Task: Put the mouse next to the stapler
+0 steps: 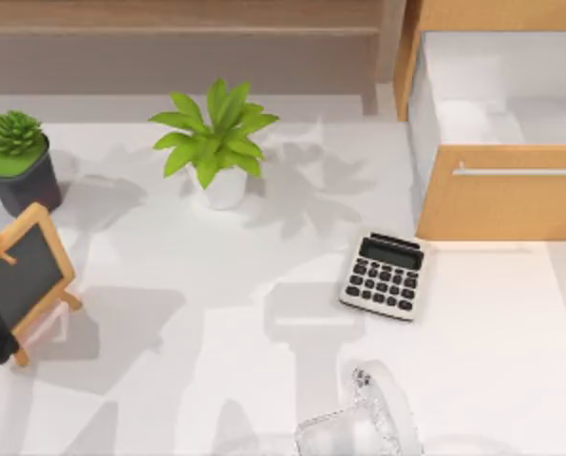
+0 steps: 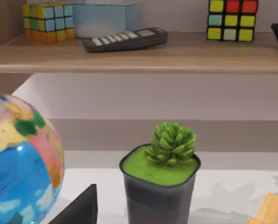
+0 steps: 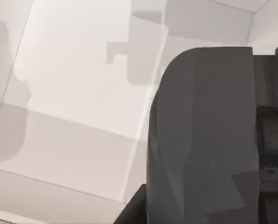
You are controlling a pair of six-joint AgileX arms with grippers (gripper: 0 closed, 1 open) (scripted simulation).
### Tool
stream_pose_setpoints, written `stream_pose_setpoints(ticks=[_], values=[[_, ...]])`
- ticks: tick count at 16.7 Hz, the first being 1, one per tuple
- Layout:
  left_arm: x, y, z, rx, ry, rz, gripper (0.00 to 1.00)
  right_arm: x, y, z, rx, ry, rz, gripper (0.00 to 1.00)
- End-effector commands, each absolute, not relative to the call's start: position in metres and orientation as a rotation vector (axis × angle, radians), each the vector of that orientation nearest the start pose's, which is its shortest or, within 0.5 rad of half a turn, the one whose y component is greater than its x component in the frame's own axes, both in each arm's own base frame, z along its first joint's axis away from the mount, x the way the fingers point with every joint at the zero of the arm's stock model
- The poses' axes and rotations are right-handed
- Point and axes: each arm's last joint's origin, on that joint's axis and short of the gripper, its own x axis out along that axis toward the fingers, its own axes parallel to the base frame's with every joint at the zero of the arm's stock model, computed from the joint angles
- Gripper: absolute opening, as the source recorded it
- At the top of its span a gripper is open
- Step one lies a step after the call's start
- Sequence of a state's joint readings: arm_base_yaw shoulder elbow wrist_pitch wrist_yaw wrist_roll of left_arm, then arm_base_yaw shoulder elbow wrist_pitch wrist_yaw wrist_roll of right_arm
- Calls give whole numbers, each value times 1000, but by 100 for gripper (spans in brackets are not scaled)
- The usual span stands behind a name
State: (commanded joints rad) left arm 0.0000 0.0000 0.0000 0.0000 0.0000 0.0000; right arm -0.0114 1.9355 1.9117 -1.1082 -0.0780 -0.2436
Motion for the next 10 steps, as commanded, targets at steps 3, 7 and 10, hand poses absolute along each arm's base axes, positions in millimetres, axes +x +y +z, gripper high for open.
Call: stream_pose_setpoints(ticks=[3, 7, 10], values=[[106, -1, 160, 0, 0, 0, 100, 369, -33, 330, -269, 1070, 221, 0], [106, -1, 160, 0, 0, 0, 100, 312, -73, 310, -298, 1130, 181, 0], [106, -1, 160, 0, 0, 0, 100, 267, -90, 269, -246, 1239, 136, 0]])
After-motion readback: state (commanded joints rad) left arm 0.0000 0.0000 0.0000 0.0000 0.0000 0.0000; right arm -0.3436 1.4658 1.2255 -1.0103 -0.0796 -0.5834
